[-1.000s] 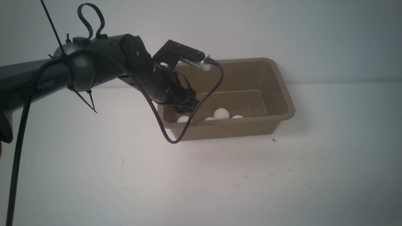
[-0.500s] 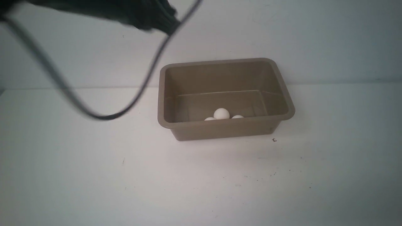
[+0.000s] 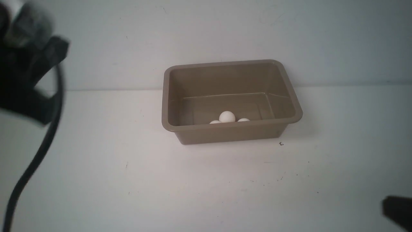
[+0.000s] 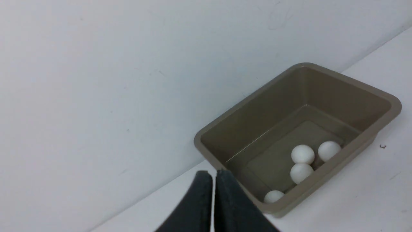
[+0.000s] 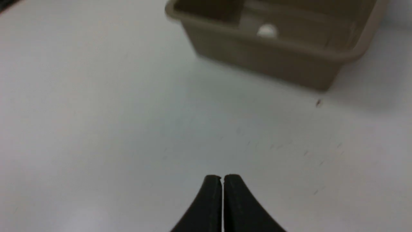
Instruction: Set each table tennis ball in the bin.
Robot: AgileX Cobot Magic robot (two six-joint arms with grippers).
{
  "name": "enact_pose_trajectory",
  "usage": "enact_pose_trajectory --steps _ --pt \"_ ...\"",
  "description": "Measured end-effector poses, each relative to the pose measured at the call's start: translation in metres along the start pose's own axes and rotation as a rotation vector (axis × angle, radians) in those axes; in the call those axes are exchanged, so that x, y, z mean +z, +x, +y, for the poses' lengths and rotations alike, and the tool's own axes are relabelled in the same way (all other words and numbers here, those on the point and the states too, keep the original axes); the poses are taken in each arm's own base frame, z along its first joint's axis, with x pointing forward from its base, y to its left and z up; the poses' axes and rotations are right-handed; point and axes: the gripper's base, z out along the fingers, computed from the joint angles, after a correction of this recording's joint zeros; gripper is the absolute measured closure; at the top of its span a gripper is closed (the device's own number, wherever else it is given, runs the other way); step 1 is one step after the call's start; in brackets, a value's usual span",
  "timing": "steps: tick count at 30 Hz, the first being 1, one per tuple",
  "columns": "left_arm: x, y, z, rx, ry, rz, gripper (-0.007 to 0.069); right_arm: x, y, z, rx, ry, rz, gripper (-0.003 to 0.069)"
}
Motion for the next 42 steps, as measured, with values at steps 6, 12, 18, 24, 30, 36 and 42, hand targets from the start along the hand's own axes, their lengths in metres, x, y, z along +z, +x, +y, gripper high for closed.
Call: enact_pose_trajectory --steps 6,12,18,24,30,36,42 --pt "-0.046 0.036 -0.011 -0.061 -0.056 -0.062 0.0629 -0.052 0.016 -0.016 0.04 0.178 -0.163 0.0673" --pt "-0.067 0.058 -0.022 -0.069 -0.049 -0.066 0.0629 -0.073 0.038 -0.023 0.107 0.257 -0.125 0.0673" --pt "-0.082 0.084 -0.033 -0.083 -0.051 -0.089 0.0629 -0.073 0.045 -0.022 0.043 0.255 -0.04 0.0673" --pt "-0.098 0.118 -0.046 -0.104 -0.067 -0.164 0.0629 -0.073 0.039 -0.022 -0.055 0.256 -0.097 0.0673" --pt "-0.096 0.135 -0.051 -0.15 -0.062 -0.162 0.0629 -0.074 0.028 -0.022 -0.112 0.266 -0.222 0.0673" --pt "-0.094 0.137 -0.05 -0.156 -0.069 -0.171 0.0629 -0.066 0.033 -0.024 -0.145 0.289 -0.204 0.0673" --pt "-0.094 0.136 -0.05 -0.156 -0.074 -0.183 0.0629 -0.066 0.033 -0.024 -0.149 0.291 -0.204 0.0673"
